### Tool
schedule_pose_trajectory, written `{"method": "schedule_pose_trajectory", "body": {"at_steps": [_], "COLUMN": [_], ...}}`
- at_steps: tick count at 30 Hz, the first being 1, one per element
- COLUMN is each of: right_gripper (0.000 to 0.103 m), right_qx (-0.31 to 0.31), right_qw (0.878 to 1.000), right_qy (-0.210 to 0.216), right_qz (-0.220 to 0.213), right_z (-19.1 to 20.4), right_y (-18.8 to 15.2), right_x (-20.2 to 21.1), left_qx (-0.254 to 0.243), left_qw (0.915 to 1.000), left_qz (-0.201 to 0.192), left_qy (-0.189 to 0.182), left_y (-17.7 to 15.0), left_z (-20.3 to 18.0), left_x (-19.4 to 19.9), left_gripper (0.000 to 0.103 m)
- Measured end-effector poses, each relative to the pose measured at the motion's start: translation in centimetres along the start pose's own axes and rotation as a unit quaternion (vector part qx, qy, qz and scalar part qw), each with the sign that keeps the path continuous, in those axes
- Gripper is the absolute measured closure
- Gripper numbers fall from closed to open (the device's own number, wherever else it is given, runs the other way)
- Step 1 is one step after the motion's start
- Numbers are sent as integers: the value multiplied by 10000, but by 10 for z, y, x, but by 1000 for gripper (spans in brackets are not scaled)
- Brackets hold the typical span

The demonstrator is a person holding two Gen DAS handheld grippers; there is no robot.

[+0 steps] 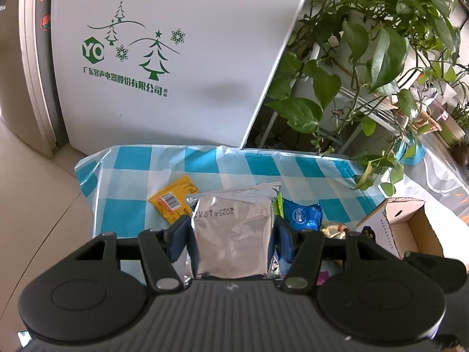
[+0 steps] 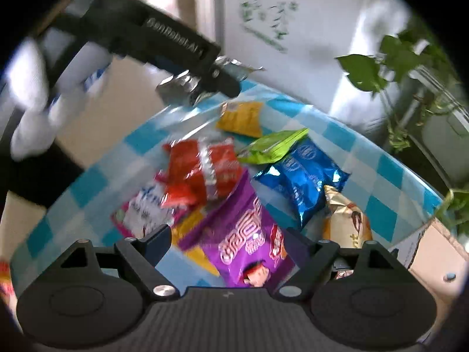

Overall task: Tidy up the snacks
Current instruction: 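Lift the purple bag with the right gripper while the left gripper holds the silver bag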

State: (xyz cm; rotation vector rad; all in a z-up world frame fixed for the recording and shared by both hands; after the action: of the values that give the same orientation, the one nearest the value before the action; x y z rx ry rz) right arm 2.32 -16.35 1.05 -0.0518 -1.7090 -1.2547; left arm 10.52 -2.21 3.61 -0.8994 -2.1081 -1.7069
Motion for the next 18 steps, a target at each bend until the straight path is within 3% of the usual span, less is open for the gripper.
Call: {"method": "schedule_pose_trajectory", "body": {"at_steps": [9,13,16,18], "right_gripper": [14,17,31,34], "right_qx": [653,10,-564,-910], "right_qw": [9969,9996,9984,9958], "right_qy": [-56,-49,-45,-28], "right_qz": [428,284,99,-56], "right_z": [-6,-17,-28,-36], "right_y": [-11,-5,-3,-2], "right_x": [-41,-48,-47,-42], "left_qx": [-3,-18,-4,-25], "left_qw": [10000,10000,10000,10000], "left_qz": [71,75,68,48], "left_qy": [13,0,-18,-20], "left_y": [-4,-4,-4,-3], "left_z": [3,2,2,1], "left_x": [-2,-3,-3,-2], "left_gripper": [43,43,43,43]}}
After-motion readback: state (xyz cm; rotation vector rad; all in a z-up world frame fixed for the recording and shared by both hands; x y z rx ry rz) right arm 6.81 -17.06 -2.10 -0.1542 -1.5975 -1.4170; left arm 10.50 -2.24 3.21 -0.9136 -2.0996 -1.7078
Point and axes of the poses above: each gripper's, at about its wrist camera, not at the fingertips, and x roughly against the way its jaws point, z to its left, y to its top, the point moved 6 cm from there along -x, roughly the way its jaws point, and after that the axes turned 13 degrees about -z, right-handed, at the moved point
